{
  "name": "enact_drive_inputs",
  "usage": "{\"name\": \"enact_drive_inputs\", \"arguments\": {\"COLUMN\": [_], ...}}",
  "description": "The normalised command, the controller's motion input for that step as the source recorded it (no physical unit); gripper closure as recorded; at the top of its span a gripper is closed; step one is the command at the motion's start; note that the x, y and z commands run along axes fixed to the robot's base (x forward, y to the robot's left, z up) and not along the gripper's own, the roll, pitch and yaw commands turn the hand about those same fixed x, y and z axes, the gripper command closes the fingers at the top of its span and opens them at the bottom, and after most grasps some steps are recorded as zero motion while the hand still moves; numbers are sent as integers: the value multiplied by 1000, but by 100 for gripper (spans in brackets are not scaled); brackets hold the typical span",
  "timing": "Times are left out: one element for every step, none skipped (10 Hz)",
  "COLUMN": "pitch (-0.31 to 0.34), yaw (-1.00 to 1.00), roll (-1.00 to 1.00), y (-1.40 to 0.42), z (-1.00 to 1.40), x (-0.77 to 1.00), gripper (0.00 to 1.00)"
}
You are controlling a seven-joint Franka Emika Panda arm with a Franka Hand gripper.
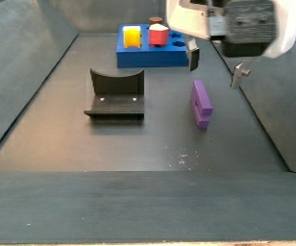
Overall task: Pick up the double-square object. Move up. Rotate the double-square object. Place the double-square object on the fixture. Regrasp the double-square object. Move to above the board. Insert the double-square object.
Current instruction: Rotate the double-square object.
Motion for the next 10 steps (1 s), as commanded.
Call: {"name": "enact_drive_inputs", "arguments": {"pitch": [-15,-16,-18,-20,-23,-27,-29,-36,-44,-50], "yaw": [1000,1000,1000,1000,1000,1000,1000,1000,1000,817], "roll": [16,17,19,21,24,28,31,38,46,52], "y": [7,7,7,7,7,7,7,7,6,6], "z": [-38,-38,-38,-38,-38,-38,-38,-38,-38,-39], "x": [48,48,48,48,48,48,48,48,48,47], "gripper": [0,0,0,0,0,0,0,0,0,0]}}
